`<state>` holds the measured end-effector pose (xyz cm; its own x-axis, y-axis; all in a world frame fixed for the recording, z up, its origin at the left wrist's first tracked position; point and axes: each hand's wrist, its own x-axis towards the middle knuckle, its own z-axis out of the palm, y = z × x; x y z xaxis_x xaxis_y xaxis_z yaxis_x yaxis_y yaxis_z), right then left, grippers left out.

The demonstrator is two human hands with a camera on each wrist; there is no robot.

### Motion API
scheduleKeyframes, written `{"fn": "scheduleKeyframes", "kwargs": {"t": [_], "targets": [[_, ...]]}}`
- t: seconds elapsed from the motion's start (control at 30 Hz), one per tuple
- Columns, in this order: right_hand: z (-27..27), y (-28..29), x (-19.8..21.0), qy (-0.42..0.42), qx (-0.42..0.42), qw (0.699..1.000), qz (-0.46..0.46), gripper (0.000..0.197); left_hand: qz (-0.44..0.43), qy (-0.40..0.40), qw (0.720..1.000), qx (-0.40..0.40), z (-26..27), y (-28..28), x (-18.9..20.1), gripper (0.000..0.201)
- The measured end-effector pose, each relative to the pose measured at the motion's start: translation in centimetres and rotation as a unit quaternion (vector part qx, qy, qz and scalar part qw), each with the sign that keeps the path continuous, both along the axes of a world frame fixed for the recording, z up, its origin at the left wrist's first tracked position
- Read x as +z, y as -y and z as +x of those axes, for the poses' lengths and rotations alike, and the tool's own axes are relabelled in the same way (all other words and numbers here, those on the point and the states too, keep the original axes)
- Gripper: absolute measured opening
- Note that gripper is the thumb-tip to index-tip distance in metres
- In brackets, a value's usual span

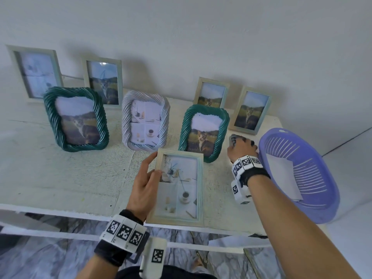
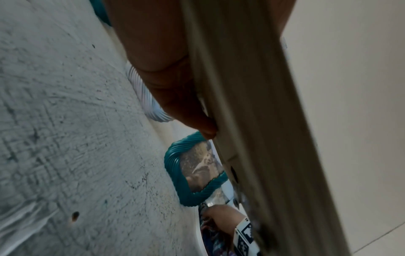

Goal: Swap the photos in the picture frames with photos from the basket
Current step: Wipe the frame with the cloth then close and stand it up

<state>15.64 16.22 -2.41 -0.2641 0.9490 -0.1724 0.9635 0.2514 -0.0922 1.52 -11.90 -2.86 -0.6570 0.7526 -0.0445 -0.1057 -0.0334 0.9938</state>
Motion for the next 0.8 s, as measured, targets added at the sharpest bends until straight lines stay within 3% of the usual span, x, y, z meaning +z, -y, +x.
{"fn": "scheduleKeyframes", "kwargs": {"t": [0.2, 0.33, 0.5, 0.63, 0.7, 0.8], "targets": [[0.3, -0.6, -1.0, 0.029, 0.018, 0.999, 0.031, 0.039, 0.008, -0.008, 1.000, 0.021, -0.4, 0.1, 0.2, 0.041], [1.8, 0.6, 0.9, -0.085, 0.066, 0.994, 0.034, 0.044, 0.012, -0.007, 1.000, 0.014, -0.8, -0.1, -0.1, 0.047], [4.9, 7.4, 4.6, -0.225, 0.071, 0.971, 0.043, 0.038, 0.019, -0.028, 0.999, 0.006, -1.1, -0.7, -0.7, 0.048], [5.1, 14.1, 6.6, -0.337, 0.137, 0.928, 0.075, 0.034, 0.026, -0.073, 0.997, -0.004, -0.9, -0.9, -0.3, 0.041], [4.1, 17.0, 6.9, -0.331, 0.190, 0.919, 0.100, 0.036, 0.020, -0.108, 0.994, -0.008, -0.6, -1.0, 0.0, 0.041], [1.8, 19.6, 6.0, -0.248, 0.236, 0.933, 0.115, 0.044, 0.016, -0.147, 0.989, -0.015, 0.0, -1.2, 0.1, 0.043]]}}
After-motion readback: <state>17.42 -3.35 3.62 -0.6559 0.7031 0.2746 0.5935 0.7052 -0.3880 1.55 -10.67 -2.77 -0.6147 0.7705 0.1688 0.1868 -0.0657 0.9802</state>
